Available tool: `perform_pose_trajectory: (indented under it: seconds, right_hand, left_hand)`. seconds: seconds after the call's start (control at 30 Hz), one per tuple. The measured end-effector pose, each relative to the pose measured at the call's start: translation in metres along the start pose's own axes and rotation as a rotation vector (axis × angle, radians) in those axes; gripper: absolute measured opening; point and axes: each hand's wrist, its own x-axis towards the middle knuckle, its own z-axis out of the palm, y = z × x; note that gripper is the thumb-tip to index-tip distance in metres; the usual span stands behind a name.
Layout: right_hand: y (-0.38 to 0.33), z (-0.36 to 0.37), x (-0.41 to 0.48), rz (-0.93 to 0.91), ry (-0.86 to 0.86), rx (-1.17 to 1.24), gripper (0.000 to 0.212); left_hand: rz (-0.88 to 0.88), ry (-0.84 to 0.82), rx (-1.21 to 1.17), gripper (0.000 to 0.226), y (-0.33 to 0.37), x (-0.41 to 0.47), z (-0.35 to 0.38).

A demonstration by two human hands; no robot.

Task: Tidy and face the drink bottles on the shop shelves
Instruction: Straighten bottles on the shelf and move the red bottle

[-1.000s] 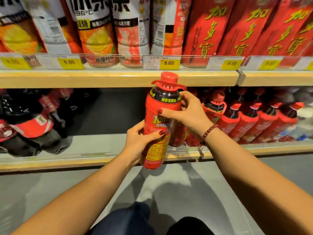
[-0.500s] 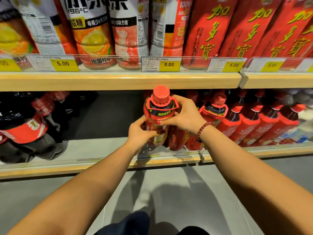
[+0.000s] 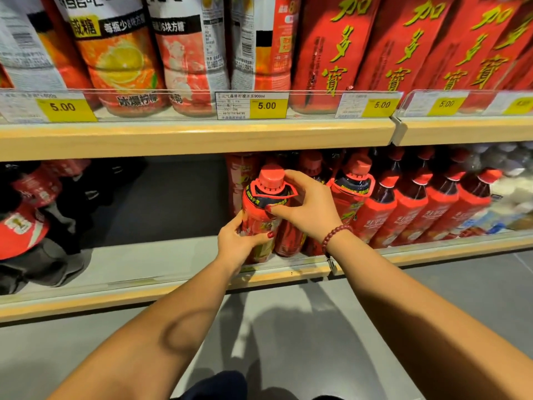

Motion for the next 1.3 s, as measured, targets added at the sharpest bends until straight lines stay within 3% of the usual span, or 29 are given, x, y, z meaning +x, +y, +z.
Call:
perform_pose_trajectory:
  seconds: [0.23,0.33,0.4,0.57,0.73,0.97,1.13,1.3]
  right_hand:
    - [-0.005,0.022,0.011,-0.039,0.050,-0.066,0.057]
    - [-0.004,0.023,0.019,0.013,0.051,-0.092,0.052]
    - [-0.002,0.020,0.023,0.037,0.056,-0.095,0.047]
    - [0.000,0.019,0.024,0.023,0.084,-0.196,0.035]
    - [-0.006,0.027,0.027,0.071,0.134,-0.258,0.037]
    - [-0.008,0.029,0.019,0.062,0.151,-0.243,0.039]
    - [-0.003,0.026,0.015,0.009,0.047,-0.293,0.036]
    - [-0.007,0.014,0.008,0.003,-0.054,-0.348,0.052]
  left_hand:
    - [0.076,-0.012,0.048,0.056,-0.002,0.001,-0.008]
    - [-0.016,0.116,-0.004,0.066,-0.004,0.001,-0.012]
    - [-0.023,0.165,-0.030,0.059,-0.004,0.001,-0.012]
    - [0.005,0.099,-0.066,0.048,0.001,0.007,-0.012]
    - [-0.010,0.064,-0.044,0.038,0.003,0.019,-0.021]
    - [-0.058,0.044,0.016,0.054,0.004,0.020,-0.027]
    - [-0.041,0.062,0.171,0.053,0.018,0.017,-0.030]
    - [0.037,-0.017,0.536,0.050,0.047,0.005,-0.035]
